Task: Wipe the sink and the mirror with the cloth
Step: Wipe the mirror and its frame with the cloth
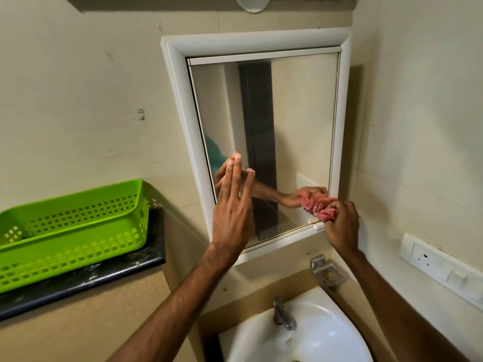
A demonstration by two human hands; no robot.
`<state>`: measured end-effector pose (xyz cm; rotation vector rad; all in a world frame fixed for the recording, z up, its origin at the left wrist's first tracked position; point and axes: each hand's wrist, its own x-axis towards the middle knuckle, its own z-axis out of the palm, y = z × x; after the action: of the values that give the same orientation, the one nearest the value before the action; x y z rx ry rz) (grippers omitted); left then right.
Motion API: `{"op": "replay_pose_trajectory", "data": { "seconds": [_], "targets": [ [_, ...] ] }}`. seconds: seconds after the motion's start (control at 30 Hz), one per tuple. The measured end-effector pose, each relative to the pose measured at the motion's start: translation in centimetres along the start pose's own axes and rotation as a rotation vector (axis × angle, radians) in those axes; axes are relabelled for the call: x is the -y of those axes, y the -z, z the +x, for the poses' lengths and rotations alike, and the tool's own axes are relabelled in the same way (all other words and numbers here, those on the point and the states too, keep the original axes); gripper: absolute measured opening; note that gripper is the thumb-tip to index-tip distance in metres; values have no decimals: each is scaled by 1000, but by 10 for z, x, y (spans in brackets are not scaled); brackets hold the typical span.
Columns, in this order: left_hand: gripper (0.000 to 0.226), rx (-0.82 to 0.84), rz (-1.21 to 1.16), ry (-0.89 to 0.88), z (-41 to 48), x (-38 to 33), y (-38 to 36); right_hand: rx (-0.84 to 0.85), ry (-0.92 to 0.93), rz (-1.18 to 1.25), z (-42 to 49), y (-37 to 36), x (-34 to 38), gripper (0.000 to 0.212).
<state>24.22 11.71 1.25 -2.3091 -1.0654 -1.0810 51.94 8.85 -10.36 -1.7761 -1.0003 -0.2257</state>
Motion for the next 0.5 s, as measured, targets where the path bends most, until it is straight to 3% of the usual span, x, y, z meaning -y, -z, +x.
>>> {"op": "replay_pose_trajectory", "data": {
  "seconds": [0.23,0.5],
  "targets": [
    [89,19,0,-16,-1,7,-2,182,-183,-116,3,2,3,31],
    [83,33,-79,-45,-1,13,2,165,-269,-220,-22,-17,37,56]
  ]
}}
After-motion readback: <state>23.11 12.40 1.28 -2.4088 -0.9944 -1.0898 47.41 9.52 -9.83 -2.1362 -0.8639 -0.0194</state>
